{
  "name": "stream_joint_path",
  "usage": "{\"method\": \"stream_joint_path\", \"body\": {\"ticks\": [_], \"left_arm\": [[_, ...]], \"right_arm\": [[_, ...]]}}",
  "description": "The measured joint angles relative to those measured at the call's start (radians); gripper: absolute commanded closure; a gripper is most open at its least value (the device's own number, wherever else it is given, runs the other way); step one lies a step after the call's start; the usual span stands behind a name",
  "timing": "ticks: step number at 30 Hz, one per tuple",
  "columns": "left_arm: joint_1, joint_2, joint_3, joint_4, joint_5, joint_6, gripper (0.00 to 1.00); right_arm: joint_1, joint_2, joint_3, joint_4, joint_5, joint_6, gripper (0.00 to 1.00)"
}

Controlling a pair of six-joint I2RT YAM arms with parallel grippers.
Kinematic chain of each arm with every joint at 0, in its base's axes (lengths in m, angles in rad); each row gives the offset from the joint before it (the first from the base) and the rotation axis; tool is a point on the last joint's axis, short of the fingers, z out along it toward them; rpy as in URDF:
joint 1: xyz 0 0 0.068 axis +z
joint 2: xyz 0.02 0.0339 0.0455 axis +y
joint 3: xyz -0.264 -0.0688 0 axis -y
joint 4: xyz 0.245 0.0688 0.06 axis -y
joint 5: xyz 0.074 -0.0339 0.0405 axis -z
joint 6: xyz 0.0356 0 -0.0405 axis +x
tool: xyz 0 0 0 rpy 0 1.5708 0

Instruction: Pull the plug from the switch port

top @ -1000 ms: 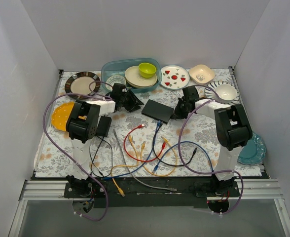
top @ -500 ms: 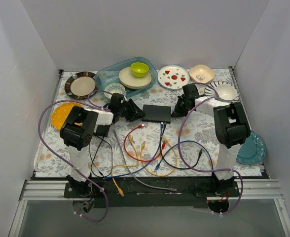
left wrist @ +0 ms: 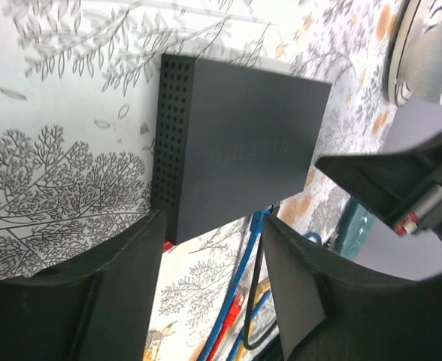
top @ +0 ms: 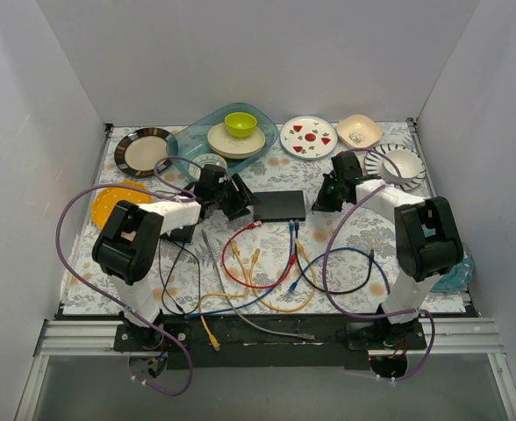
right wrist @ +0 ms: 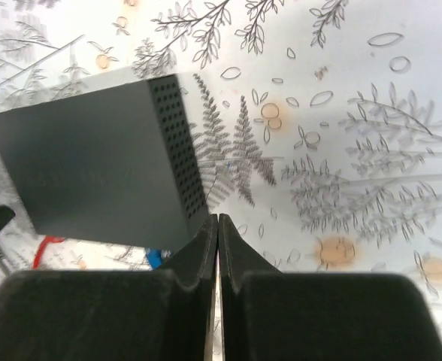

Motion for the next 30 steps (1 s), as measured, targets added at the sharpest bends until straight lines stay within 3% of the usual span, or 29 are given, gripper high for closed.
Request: {"method": "stream_joint_path", "body": {"ticks": [1,9,14,21,30], "left_arm": [[-0.002,-0.013,0.013,-0.020,-0.019,0.007,0.44],[-0.002,-0.059,0.116,-0.121,-0.163,0.060,0.44],[-0.003,-0.061,0.116,-0.078,-0.107,0.053,0.47],[-0.043,0.087,0.227,0.045,0.097,0.042,0.51],[-0.060,0.296,0.350,-0.009,0.253,0.058,0.55]], "right_arm": [[0.000,-0.033,-0.016,0.001,0.006,-0.001,0.84],[0.000,-0.221,-0.152,0.050,-0.004,-0.004,0.66],[0.000,-0.240,-0.336,0.187,-0.145,0.025,0.52],[0.000,-0.244,-0.491,0.460,-0.304,0.129,0.50],[0.000,-0.106,-0.494,0.702,-0.345,0.261,0.53]]}}
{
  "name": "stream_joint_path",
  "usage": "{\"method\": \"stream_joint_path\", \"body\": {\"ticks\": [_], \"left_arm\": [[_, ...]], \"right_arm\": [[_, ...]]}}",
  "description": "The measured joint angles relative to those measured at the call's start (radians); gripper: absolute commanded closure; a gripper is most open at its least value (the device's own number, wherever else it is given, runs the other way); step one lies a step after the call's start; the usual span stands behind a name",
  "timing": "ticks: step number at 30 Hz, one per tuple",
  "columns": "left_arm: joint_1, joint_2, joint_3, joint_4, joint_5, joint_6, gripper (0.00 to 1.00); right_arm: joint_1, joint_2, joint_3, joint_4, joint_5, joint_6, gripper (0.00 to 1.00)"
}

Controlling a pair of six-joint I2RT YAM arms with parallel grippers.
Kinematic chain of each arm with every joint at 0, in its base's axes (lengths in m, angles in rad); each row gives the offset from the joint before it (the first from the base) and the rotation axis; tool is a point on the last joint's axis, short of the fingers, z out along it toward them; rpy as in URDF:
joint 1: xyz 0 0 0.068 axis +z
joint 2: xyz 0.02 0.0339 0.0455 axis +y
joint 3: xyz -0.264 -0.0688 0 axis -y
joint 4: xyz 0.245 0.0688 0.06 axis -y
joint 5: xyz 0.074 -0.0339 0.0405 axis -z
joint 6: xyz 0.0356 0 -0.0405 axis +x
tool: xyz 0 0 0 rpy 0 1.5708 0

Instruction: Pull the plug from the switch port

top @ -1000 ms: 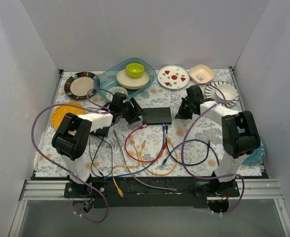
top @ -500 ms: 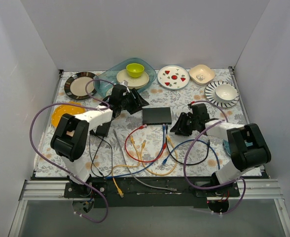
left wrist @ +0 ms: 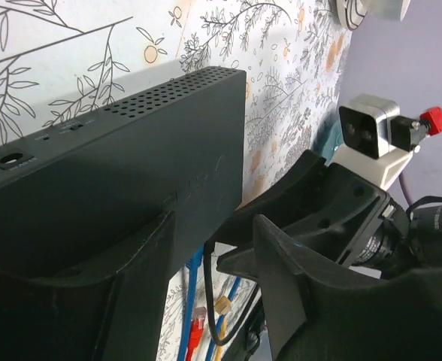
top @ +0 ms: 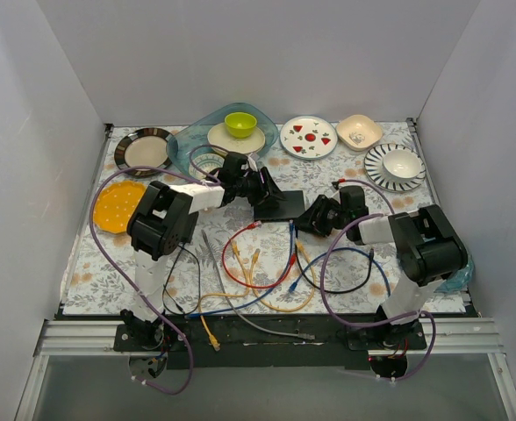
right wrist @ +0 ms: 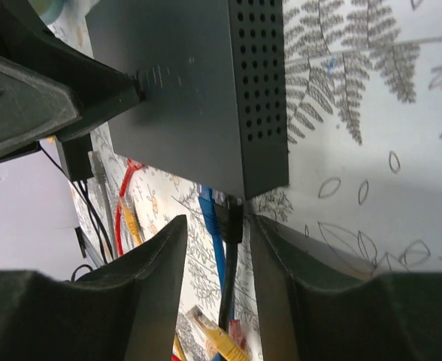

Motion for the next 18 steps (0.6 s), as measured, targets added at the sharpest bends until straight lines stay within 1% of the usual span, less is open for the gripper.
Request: {"method": "stream_joint_path", "body": {"ticks": [5,10,18], "left_arm": [[0.002,0.004,0.019,-0.034,0.012,0.020,0.56],[0.002,0.005,0.022,-0.051,0.017,0.029,0.57],[0.005,0.014,0.021,-0.040,0.036,0.027,0.57]], "right_arm": [[0.000,0.053,0.014,0.078,-0.009,0.043,0.59],[-0.003,0.068,0.001,0.124,-0.006,0.086,0.63],[-0.039,0.113,-0.047,0.270,-0.029,0.175,0.66]]}}
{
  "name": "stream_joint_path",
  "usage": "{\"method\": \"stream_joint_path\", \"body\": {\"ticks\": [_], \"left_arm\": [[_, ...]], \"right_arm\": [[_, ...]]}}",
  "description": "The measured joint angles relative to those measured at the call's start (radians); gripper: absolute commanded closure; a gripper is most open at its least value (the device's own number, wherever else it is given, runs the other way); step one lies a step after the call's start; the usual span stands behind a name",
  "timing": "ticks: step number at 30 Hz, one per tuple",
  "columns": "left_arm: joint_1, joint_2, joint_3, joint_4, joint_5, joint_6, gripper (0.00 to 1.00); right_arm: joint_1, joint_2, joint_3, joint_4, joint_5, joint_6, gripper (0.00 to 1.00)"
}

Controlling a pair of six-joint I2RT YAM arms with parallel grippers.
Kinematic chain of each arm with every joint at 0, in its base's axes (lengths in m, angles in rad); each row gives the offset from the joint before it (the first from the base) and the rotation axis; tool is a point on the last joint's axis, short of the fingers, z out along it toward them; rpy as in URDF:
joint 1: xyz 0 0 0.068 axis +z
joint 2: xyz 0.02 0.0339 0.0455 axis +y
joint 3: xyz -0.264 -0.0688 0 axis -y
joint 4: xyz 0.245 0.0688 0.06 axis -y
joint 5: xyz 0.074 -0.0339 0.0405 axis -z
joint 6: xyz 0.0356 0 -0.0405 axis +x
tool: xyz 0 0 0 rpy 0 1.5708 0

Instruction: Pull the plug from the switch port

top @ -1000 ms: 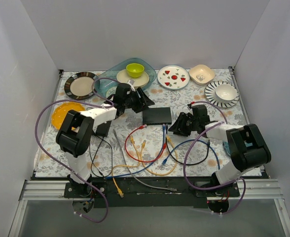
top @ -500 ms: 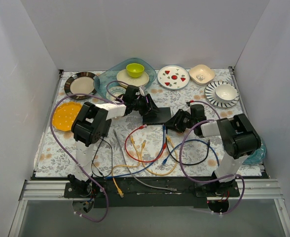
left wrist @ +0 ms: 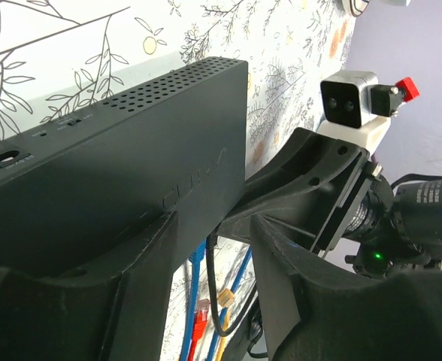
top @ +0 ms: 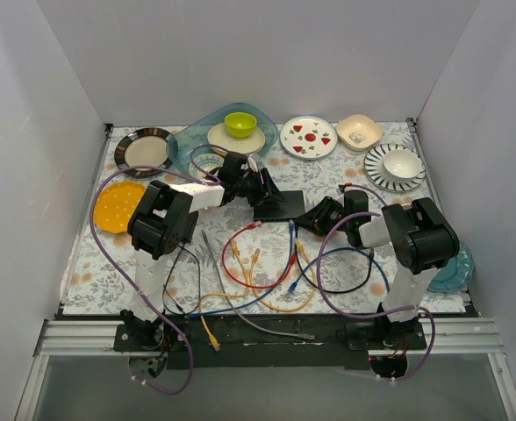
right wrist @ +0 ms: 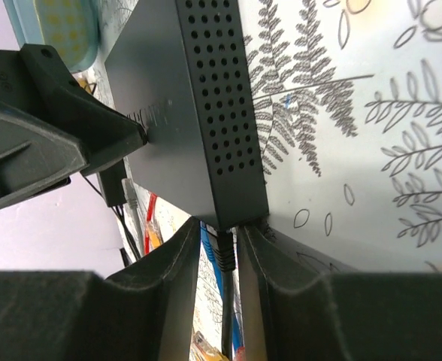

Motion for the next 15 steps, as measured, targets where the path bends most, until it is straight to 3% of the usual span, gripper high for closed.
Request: {"method": "stream_joint_path", "body": {"ticks": [9,15], "left_arm": [[0.001,0.002,0.000,0.005,0.006,0.003,0.58],[0.000,0.003,-0.007,0.010,0.018,0.004,0.58]], "right_arm": [[-0.022,0.044,-0.001,0.059,-0.046,0.065,0.72],[-0.026,0.053,-0.001,0.067,-0.061,0.071,0.92]]}}
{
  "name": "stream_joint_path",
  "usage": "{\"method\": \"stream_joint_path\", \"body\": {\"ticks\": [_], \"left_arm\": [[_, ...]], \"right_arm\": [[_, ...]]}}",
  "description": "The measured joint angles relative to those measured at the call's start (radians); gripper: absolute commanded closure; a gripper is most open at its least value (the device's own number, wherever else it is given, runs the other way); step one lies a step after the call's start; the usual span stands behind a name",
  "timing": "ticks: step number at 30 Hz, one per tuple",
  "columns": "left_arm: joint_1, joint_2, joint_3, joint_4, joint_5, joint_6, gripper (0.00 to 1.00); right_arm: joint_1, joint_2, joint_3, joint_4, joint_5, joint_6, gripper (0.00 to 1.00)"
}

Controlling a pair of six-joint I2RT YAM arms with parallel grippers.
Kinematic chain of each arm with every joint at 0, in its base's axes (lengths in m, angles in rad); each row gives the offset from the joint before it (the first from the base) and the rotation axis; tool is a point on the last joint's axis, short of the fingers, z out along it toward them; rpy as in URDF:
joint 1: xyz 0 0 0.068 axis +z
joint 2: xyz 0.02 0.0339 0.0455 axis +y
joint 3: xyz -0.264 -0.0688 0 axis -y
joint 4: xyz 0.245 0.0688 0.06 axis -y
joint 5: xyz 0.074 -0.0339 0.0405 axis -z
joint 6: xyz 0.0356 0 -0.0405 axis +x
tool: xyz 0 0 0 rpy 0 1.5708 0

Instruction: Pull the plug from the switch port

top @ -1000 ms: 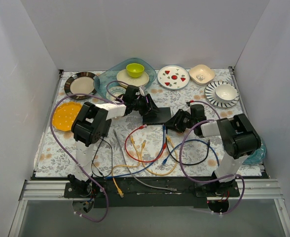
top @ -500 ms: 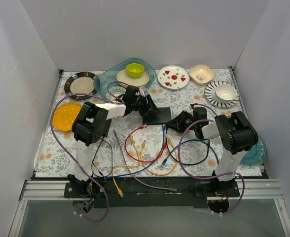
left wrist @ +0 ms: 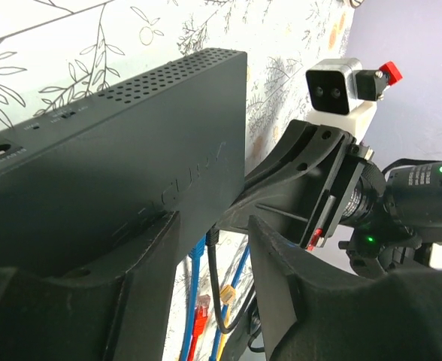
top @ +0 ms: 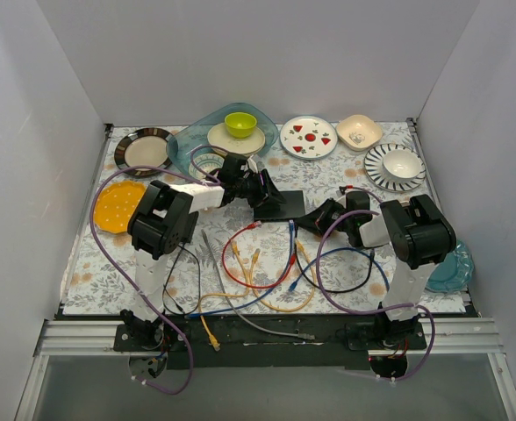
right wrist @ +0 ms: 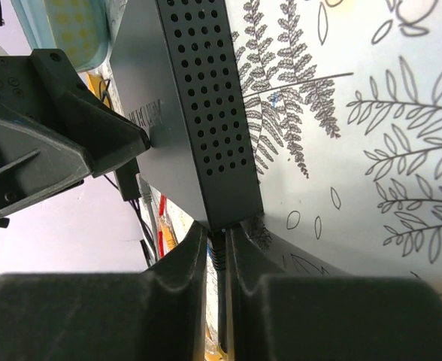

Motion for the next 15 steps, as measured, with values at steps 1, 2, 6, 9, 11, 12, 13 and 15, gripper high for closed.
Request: {"method": "stream_joint_path", "body": {"ticks": [1,2,6,9,11,12,13,15], "left_arm": [[0.000,0.000,-0.003,0.003,0.003,0.000,0.58],[0.000,0.000,-0.006,0.007,0.007,-0.001,0.58],[0.000,0.000,-0.011,0.017,0.016,-0.004,0.59],[0.000,0.000,-0.018,0.026,0.023,-0.011,0.59],[0.000,0.000,-0.026,0.038,0.028,-0.021,0.60],[0.000,0.002,-0.027,0.045,0.030,-0.027,0.60],[0.000,0.003,-0.030,0.053,0.032,-0.033,0.60],[0.000,0.008,-0.036,0.071,0.038,-0.050,0.61]], "right_arm": [[-0.002,0.002,0.000,0.002,-0.004,-0.003,0.97],[-0.002,0.003,0.000,0.003,-0.008,-0.008,0.99],[-0.004,0.003,-0.008,0.015,-0.014,-0.026,0.99],[-0.005,0.004,-0.035,0.060,-0.019,-0.031,0.99],[-0.006,0.010,-0.058,0.099,-0.036,-0.030,0.99],[-0.006,0.016,-0.067,0.115,-0.052,-0.027,0.99],[-0.008,0.023,-0.076,0.131,-0.068,-0.027,0.99],[-0.008,0.041,-0.091,0.150,-0.101,-0.011,0.99]]}}
